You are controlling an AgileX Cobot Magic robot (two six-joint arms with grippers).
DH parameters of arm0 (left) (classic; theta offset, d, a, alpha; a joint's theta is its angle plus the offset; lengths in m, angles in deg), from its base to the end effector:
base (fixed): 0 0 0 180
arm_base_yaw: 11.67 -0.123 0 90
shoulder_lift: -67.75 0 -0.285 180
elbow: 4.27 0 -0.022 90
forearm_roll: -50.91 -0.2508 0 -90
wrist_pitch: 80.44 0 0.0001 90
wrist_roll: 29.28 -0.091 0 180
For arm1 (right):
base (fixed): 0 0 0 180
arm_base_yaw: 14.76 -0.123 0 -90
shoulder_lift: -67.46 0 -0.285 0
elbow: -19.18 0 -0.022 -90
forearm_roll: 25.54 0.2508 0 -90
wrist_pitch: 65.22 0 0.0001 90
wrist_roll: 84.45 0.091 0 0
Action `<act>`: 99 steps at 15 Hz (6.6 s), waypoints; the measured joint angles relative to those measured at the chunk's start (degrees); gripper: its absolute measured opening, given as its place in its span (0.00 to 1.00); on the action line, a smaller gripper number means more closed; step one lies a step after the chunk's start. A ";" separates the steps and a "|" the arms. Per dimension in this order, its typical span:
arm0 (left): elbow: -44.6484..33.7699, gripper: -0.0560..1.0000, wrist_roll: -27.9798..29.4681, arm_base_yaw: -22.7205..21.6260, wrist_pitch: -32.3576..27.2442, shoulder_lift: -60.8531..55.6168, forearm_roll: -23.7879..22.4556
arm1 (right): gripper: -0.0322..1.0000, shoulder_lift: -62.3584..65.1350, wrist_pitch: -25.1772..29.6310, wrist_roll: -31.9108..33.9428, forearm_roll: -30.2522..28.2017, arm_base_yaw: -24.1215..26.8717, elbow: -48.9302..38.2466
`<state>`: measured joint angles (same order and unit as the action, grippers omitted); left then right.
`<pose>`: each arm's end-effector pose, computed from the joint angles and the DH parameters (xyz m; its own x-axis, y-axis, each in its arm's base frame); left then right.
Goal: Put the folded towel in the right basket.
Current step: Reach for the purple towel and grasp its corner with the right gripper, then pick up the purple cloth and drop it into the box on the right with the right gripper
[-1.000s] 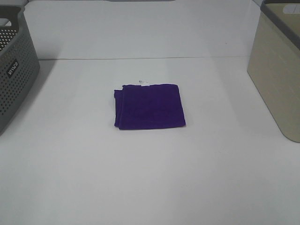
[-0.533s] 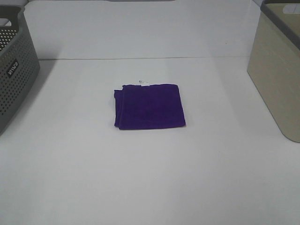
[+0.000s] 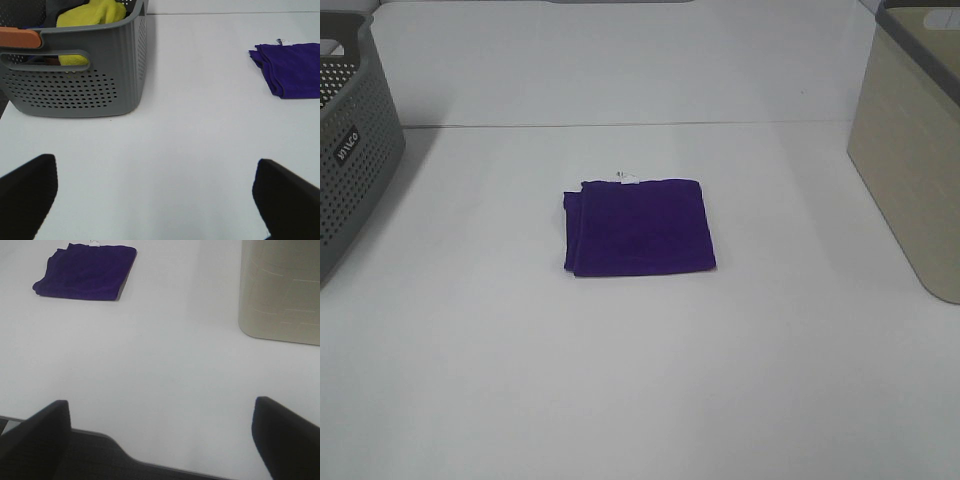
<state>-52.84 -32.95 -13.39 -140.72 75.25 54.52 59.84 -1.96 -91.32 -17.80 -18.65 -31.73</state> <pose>-0.0052 -0.0051 0.2781 -0.4420 0.0195 -0.8968 0.0335 0.9994 0.0052 -0.0039 0.0107 0.2631 -0.5116 -0.0933 -0.8542 -0.2000 0.9797 0.0128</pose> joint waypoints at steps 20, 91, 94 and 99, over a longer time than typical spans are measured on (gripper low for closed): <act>0.00 0.99 0.00 0.00 0.00 0.00 0.00 | 0.94 -65.72 6.30 0.11 15.58 0.00 39.42; 0.00 0.99 0.00 0.00 0.00 0.00 -0.06 | 0.09 -122.67 -11.86 2.12 20.17 -20.17 73.57; 0.00 0.99 0.00 0.00 0.00 0.00 -0.06 | 0.09 -114.88 -9.51 2.12 19.77 -20.17 73.80; 0.00 0.99 0.00 0.00 0.00 0.00 -0.11 | 0.09 -110.29 2.75 2.23 17.93 -14.32 89.67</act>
<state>-52.84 -32.95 -13.39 -140.72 75.25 54.40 -50.45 0.79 -89.09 0.13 -32.98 57.93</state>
